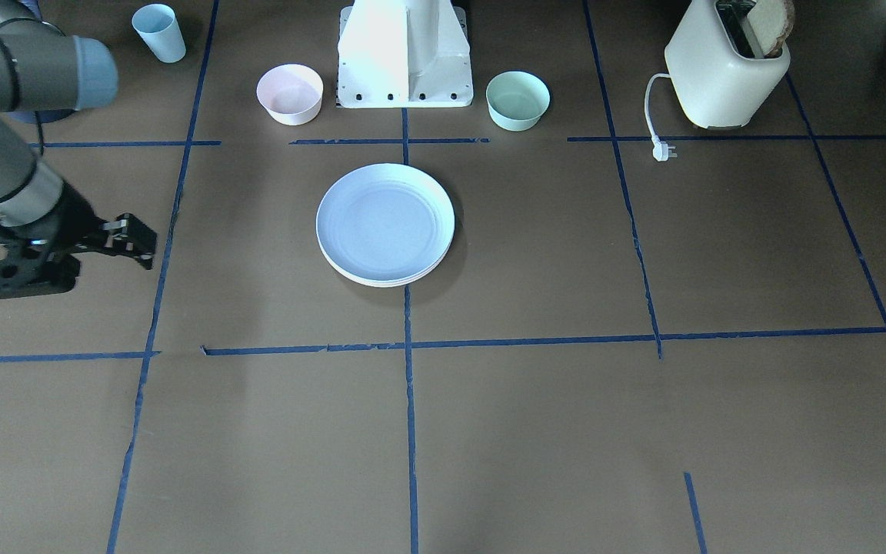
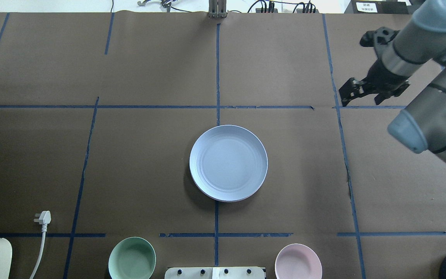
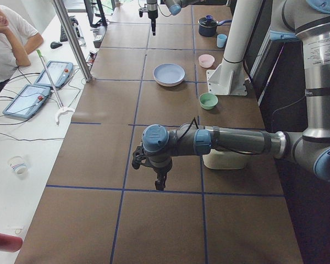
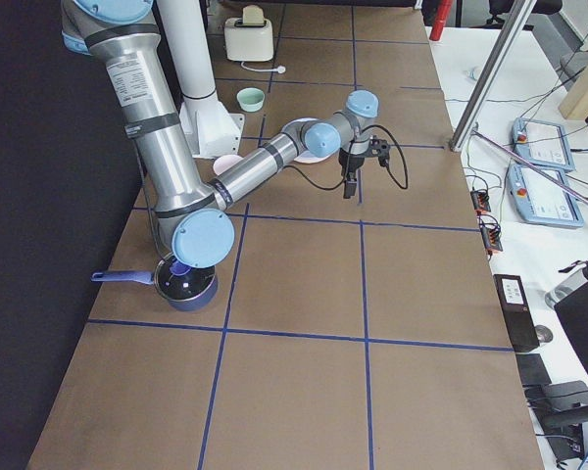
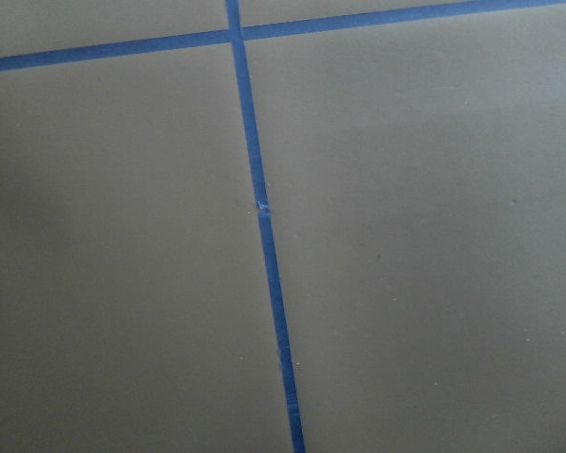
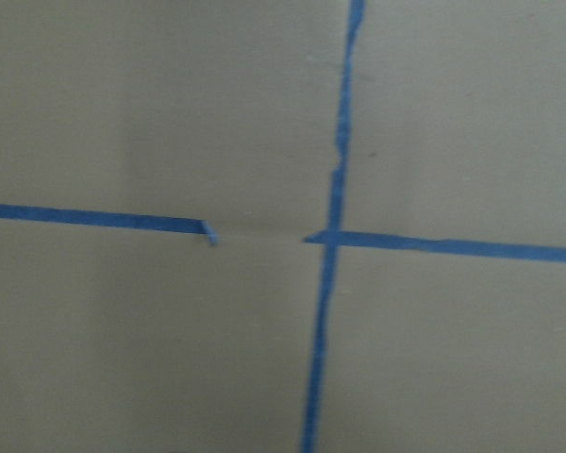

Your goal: Stack three plates with pink and blue

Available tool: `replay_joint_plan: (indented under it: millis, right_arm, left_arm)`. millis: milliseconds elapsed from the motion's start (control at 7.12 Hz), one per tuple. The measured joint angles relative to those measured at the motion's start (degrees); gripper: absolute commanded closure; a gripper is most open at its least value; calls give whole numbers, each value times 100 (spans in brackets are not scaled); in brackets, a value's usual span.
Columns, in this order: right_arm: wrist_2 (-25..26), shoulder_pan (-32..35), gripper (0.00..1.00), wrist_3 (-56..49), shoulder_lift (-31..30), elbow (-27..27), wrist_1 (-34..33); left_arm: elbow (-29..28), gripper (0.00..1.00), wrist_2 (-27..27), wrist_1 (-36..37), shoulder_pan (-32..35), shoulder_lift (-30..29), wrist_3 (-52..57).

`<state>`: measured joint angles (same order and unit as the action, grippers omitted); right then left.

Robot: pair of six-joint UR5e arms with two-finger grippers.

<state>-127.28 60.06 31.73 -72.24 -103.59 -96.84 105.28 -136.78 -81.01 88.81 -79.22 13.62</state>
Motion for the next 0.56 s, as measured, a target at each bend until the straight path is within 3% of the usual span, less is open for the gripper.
replay_joint_plan:
  millis: [561]
  right_arm:
    - [-272,2316,0,-4267,-1219,41,-1154]
  left_arm:
    - [-87,0,85,21,28,0,240]
